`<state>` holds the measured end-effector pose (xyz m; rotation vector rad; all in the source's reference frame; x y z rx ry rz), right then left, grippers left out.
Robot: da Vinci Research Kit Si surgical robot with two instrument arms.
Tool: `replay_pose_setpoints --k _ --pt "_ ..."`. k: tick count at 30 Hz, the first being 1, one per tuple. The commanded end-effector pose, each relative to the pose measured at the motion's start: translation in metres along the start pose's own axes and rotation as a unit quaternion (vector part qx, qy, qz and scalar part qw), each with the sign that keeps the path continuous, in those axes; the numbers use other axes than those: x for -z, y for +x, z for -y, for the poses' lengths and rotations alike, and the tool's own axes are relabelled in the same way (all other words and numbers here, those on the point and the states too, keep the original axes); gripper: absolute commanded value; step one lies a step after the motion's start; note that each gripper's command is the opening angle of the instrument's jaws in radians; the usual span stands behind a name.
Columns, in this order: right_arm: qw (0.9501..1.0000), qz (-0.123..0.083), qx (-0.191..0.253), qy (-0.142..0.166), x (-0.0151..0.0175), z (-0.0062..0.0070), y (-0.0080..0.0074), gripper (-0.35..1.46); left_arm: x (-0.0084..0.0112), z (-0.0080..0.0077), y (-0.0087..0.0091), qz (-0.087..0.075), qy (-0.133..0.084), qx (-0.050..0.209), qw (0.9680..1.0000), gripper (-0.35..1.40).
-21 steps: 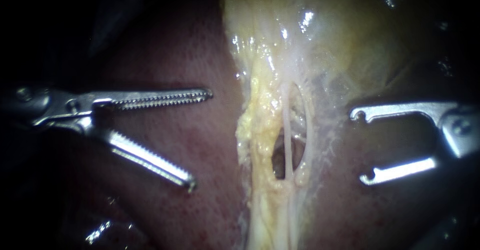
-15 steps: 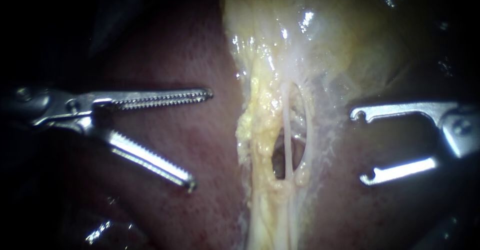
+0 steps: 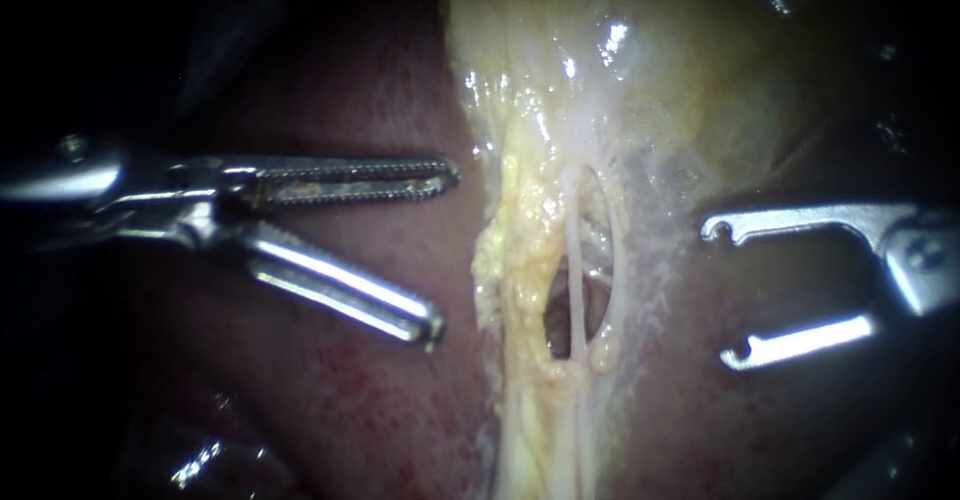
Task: Grabbing gallbladder
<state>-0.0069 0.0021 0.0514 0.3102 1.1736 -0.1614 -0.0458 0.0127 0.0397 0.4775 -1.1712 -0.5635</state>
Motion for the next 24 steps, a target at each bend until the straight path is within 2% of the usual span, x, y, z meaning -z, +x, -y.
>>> replay_pose_setpoints --k 1,10,13,23,24 --pt "1.0000 0.000 0.000 0.000 0.0000 0.0000 0.0000 0.55 -0.0003 -0.0001 0.0000 -0.003 -0.002 0.006 1.0000 0.54" --pt "1.0000 0.000 0.003 0.000 0.0000 0.0000 -0.0001 0.55 -0.0022 -0.0017 0.0000 -0.012 -0.014 0.033 0.9993 0.46" --pt "1.0000 0.000 0.003 0.000 0.0000 0.0000 -0.0001 0.55 -0.0027 -0.0023 0.0001 -0.014 -0.017 0.033 0.9992 0.46" --pt "1.0000 0.000 0.003 0.000 0.0000 -0.0001 -0.0002 0.55 -0.0039 -0.0034 0.0015 -0.021 -0.027 0.053 0.9980 0.44" --pt "1.0000 0.000 0.003 0.000 0.0000 -0.0001 -0.0002 0.55 -0.0039 -0.0035 0.0017 -0.024 -0.030 0.061 0.9974 0.42"
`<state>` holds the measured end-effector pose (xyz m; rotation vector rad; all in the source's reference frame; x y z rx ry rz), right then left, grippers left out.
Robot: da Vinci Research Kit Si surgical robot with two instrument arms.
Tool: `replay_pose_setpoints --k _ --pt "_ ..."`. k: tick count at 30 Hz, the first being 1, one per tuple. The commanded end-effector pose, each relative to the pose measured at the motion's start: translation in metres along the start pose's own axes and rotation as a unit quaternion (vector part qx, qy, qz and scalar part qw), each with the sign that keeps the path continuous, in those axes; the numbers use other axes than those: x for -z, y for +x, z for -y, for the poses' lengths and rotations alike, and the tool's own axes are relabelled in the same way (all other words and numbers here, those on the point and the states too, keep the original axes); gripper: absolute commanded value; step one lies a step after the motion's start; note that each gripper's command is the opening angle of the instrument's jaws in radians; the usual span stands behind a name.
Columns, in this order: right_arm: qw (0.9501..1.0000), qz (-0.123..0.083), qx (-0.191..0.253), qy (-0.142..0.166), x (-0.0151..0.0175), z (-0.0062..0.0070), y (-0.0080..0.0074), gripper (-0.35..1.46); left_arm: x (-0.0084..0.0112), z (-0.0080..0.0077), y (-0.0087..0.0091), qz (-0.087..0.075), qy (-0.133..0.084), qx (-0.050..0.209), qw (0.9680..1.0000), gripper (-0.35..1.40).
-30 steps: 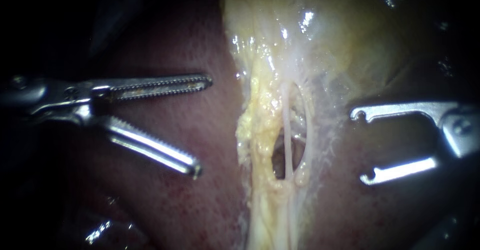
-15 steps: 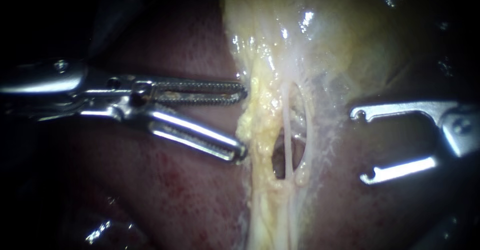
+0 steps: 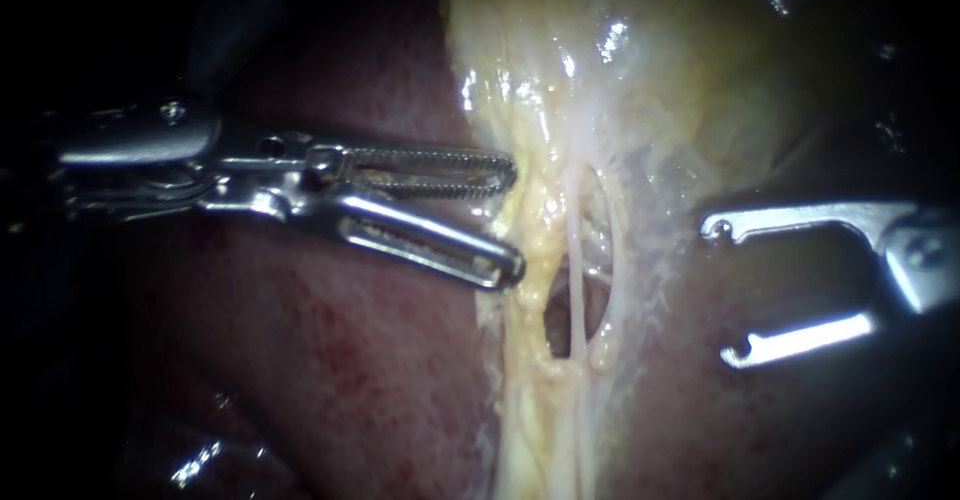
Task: Grabbing gallbladder
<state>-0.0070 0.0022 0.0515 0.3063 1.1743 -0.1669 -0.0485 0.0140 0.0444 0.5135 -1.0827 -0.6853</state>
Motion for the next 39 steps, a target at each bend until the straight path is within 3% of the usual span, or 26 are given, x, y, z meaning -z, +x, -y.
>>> replay_pose_setpoints --k 1,10,19,39 --pt "1.0000 0.000 0.000 0.000 0.0000 0.0000 -0.0001 0.55 -0.0001 0.0000 0.0001 -0.001 -0.003 0.006 1.0000 0.41" --pt "1.0000 0.000 0.000 0.000 0.0000 0.0000 -0.0001 0.55 0.0000 -0.0001 0.0006 -0.011 -0.028 0.065 0.9974 0.02" --pt "1.0000 0.000 0.000 0.000 0.0000 0.0000 -0.0001 0.55 0.0002 -0.0010 0.0010 -0.012 -0.040 0.072 0.9966 -0.35" --pt "1.0000 0.000 0.000 0.000 0.0000 0.0000 -0.0001 0.54 0.0008 -0.0010 0.0013 -0.012 -0.046 0.079 0.9957 -0.35"
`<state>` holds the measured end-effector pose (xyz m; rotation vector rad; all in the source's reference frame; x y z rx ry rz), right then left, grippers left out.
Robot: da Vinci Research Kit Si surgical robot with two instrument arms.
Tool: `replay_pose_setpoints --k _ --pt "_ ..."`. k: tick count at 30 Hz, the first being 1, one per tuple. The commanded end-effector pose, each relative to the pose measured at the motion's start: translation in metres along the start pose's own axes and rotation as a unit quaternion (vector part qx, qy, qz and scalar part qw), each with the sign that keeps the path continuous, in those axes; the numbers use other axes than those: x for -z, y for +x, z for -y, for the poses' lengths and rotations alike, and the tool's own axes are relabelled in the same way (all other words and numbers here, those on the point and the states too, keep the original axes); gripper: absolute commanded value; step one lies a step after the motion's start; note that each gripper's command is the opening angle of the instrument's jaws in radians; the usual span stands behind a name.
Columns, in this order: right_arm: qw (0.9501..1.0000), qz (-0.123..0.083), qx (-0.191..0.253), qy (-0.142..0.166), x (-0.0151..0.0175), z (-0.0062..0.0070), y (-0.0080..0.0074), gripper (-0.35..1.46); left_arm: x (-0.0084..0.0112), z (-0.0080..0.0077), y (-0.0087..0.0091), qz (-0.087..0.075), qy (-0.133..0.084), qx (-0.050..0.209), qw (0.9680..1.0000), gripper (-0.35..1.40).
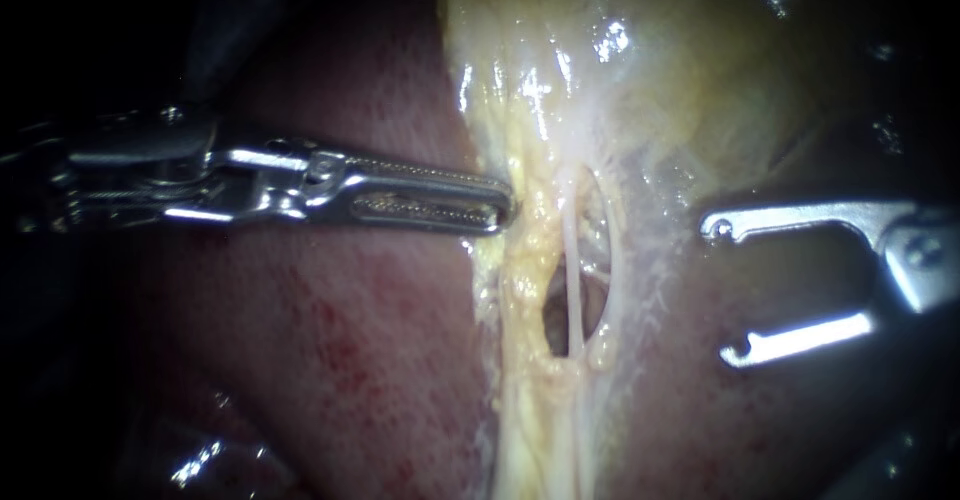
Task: Grabbing gallbladder
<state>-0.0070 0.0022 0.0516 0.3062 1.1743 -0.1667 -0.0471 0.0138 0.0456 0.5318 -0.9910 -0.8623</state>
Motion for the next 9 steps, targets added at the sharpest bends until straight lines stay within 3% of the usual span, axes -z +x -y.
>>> replay_pose_setpoints --k 1,9 --pt "1.0000 0.000 0.000 0.000 0.0000 0.0000 0.0000 0.54 0.0000 0.0000 0.0000 0.000 0.000 0.000 1.0000 -0.35" --pt "1.0000 0.000 0.000 0.000 0.0000 0.0000 0.0000 0.54 0.0000 0.0001 0.0000 0.001 -0.001 0.000 1.0000 -0.35"
